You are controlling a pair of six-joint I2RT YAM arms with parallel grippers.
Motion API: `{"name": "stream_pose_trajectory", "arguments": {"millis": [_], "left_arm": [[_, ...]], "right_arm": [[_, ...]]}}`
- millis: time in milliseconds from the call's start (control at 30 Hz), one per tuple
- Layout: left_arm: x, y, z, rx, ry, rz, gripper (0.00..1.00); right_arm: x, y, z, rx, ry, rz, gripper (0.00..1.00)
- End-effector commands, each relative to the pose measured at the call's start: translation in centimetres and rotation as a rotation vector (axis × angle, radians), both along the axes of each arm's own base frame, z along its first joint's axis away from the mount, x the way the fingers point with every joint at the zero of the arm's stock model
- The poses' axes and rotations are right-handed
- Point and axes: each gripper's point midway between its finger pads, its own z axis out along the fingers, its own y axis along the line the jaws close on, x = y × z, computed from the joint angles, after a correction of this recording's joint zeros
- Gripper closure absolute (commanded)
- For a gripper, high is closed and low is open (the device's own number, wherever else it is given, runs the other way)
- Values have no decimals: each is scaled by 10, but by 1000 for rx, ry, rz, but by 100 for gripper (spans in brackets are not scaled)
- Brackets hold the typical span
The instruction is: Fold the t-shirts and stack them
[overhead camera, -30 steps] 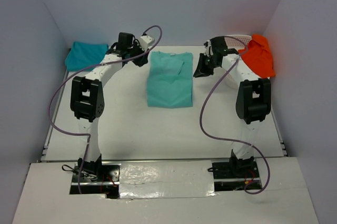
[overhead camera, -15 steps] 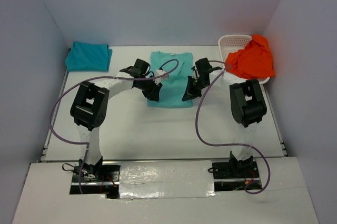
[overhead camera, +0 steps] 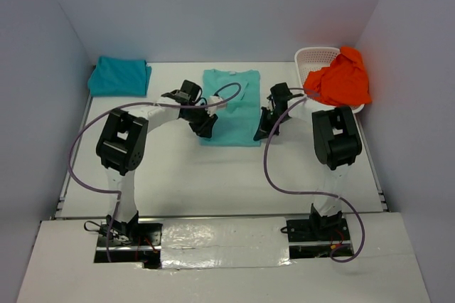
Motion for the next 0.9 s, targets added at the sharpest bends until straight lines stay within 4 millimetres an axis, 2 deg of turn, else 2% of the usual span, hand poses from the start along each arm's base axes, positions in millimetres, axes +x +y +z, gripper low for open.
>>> {"name": "stream_pose_trajectory", "arguments": {"millis": [0,33,67,100,133,167,200,233,300,333,367,400,433,500,533,700,867], "left_arm": [[12,-10,37,-37,-78,-65,54],[20,-15,63,-63,-133,-76,53],[23,-17,77,-75,-169,-98,50],[21,-18,87,-78,-180,-114,49],[23,-20,110,-94,-228,-136,47],[21,-18,118,-74,-284,-209,46],[6,-12,121,-45,-287,-258,45],[2,-3,116,25,-361,-371,40],[-21,5,96,128,-392,-516,39],[-35,21,73,222,-419,-603,38],[-47,18,62,255,-442,-671,37],[-68,27,42,286,-431,-726,36],[-62,22,40,306,-515,-769,34],[-71,19,25,338,-534,-818,34],[-61,12,26,331,-571,-780,34],[-30,1,29,354,-632,-644,33],[-32,7,16,387,-620,-623,35]], "right_arm": [[25,-4,34,-37,-126,25,96],[27,-5,44,-52,-145,31,90],[28,-6,52,-63,-158,35,74],[26,-8,69,-70,-178,38,66],[23,-11,75,-81,-185,35,51],[20,-16,78,-99,-188,24,45],[11,-18,81,-102,-184,23,40],[6,-18,80,-101,-176,25,34],[-8,-18,67,-92,-125,37,33],[-10,-18,61,-89,-109,39,32],[-12,-14,57,-70,-95,47,32],[-16,-13,48,-64,-67,49,32],[-16,-12,45,-55,-62,49,33],[-17,-10,35,-46,-45,37,33],[-16,-9,32,-43,-44,36,33],[-16,-5,12,-27,-4,32,35],[-27,-5,-5,-18,41,27,36]]}}
